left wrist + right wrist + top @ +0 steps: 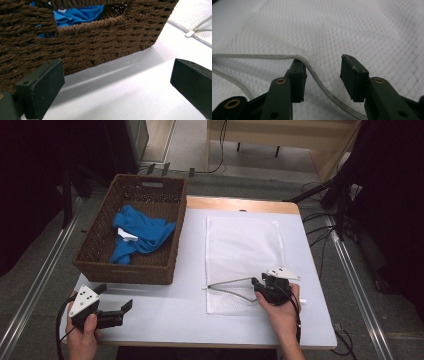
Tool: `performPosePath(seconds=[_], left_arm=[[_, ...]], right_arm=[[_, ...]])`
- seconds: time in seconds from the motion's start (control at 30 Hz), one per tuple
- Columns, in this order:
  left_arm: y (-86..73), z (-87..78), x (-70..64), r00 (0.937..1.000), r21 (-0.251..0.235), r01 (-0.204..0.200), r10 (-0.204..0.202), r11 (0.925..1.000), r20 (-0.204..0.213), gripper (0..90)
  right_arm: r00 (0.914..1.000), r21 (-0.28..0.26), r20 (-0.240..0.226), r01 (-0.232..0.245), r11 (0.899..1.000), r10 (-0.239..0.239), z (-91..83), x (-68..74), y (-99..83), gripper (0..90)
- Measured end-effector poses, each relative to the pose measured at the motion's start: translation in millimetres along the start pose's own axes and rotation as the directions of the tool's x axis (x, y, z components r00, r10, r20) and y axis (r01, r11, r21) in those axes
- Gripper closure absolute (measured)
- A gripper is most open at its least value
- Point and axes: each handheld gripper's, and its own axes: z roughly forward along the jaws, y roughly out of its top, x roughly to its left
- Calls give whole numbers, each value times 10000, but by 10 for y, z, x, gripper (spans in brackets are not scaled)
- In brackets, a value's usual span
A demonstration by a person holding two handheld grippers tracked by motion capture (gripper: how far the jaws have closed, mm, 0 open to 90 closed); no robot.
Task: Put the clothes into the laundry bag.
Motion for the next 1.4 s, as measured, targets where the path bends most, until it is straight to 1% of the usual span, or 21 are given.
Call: performPosePath(seconds=[0.03,0.07,0.13,0.17,0.23,0.27,0.37,0.4,0.43,0.47,0.53,0.57,0.6,0.67,0.77,0.87,0.97,1.13,1.27,1.33,1.4], left_arm=[[-2,-1,1,10000,15,12,-12,10000,17,0],[-1,-3,1,10000,25,80,-80,10000,34,0],[13,-17,-9,9998,-67,160,-160,9998,121,0],[23,-24,-20,9998,-102,136,-135,9999,132,0],[41,-26,-50,9998,-137,101,-98,9999,194,0],[47,-24,-59,9998,-132,66,-63,9999,201,0],[66,-7,-91,9996,-100,53,-50,9999,289,0],[78,-10,-109,9994,-89,111,-108,9999,325,0],[89,-18,-119,9993,-112,134,-130,9998,365,0],[113,-42,-145,9986,-180,271,-263,9995,467,0],[163,-89,-191,9981,-326,290,-272,9990,544,0],[183,-104,-207,9980,-393,300,-277,9988,566,0],[230,-131,-228,9975,-453,360,-331,9983,624,0],[297,-159,-253,9975,-559,391,-357,9977,606,0],[381,-188,-262,9984,-631,304,-272,9975,498,0],[485,-197,-244,9993,-599,254,-238,9979,274,0],[562,-186,-236,9997,-518,197,-190,9985,136,0],[725,-146,-241,10000,-206,-69,68,9998,-73,0],[820,-114,-218,9997,-235,-129,124,9996,-202,0],[859,-106,-203,9998,-236,-87,83,9997,-181,0],[892,-94,-187,9996,-241,-78,71,9997,-264,0]], right_arm=[[10000,251,19,-14,9997,13,33,-6,-16,543],[10000,347,46,9,9994,-10,53,-11,-23,542],[10000,485,-18,-69,9988,70,85,-22,-31,572],[9997,496,-174,-160,9986,169,92,-31,-28,607],[9979,349,-568,-285,9990,304,87,-48,-19,707],[9971,234,-668,-335,9992,350,74,-50,-13,745],[9963,-178,-799,-322,9993,307,32,-48,15,835],[9959,-249,-859,-289,9993,267,17,-47,25,859],[9953,-429,-949,-238,9988,196,-3,-42,42,882],[9949,-532,-998,-215,9984,161,-16,-42,51,887],[9954,-822,-943,-223,9964,145,-54,-41,70,894],[9940,-914,-1052,-393,9950,296,-77,-44,83,895],[9931,-984,-1129,-429,9942,316,-84,-50,88,895],[9924,-1029,-1175,-498,9934,376,-102,-45,93,896],[9921,-978,-1218,-433,9943,312,-85,-33,79,895],[9910,-966,-1296,-453,9943,325,-76,-22,68,895],[9908,-976,-1332,-384,9945,252,-77,-12,62,895],[9907,-960,-1353,-281,9950,149,-66,4,50,895],[9899,-961,-1416,-177,9952,40,-64,27,44,896],[9899,-944,-1415,-166,9954,31,-58,28,38,896],[9897,-927,-1432,-130,9956,-4,-54,29,34,896]])
